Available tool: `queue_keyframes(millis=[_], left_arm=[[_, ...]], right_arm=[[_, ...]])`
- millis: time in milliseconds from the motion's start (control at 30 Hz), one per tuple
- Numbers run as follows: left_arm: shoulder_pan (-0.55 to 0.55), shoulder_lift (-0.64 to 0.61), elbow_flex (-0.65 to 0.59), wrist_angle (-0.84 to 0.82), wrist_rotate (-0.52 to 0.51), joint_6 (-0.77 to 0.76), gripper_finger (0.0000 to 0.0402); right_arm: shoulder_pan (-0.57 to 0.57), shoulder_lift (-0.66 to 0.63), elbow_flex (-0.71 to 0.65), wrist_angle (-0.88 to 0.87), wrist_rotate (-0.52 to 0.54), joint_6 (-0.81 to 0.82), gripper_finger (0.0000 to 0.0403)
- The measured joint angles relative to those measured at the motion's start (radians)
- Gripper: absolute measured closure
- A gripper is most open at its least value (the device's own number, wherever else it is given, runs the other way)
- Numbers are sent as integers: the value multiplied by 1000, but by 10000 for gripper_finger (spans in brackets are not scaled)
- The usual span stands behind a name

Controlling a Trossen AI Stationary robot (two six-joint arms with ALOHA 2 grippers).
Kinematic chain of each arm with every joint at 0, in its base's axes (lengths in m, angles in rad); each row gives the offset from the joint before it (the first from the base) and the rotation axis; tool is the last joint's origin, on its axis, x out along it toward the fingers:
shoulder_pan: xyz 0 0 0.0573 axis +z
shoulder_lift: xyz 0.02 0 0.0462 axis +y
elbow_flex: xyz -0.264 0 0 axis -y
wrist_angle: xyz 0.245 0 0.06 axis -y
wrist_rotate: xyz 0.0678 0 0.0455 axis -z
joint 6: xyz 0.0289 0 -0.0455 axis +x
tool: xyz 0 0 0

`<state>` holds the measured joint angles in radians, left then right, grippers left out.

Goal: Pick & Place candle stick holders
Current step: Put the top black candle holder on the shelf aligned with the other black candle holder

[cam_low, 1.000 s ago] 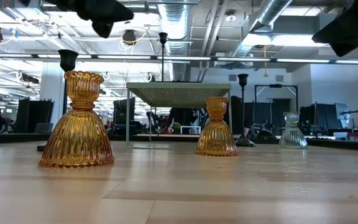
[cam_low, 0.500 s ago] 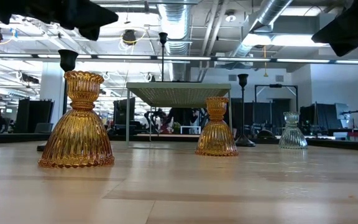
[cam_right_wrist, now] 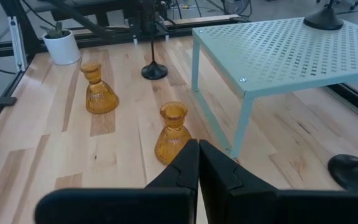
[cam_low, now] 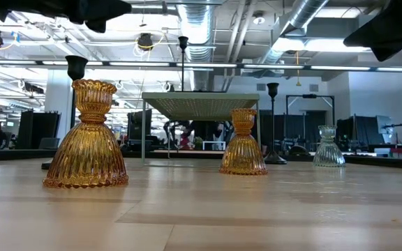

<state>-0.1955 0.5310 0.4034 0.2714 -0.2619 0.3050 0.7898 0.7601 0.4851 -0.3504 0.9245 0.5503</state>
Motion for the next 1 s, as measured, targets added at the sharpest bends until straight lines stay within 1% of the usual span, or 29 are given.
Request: queue_keyframes(millis=[167, 333, 633, 800, 1000], left_arm=[[0, 0, -8, 1, 0, -77, 396], [0, 1, -24, -1, 0, -81, 396], [0, 1, -24, 0, 0, -76, 396], [0, 1, -24, 2, 0, -74, 396], [0, 13, -24, 4, 0, -74, 396]], right_arm=[[0, 0, 0, 0, 0, -6, 403], [0, 0, 0, 0, 16, -49, 403], [-6, 0, 0, 12, 20, -52, 403], [-84, 4, 0, 48, 20, -55, 403], [-250, 71, 1, 102, 21, -54, 403]])
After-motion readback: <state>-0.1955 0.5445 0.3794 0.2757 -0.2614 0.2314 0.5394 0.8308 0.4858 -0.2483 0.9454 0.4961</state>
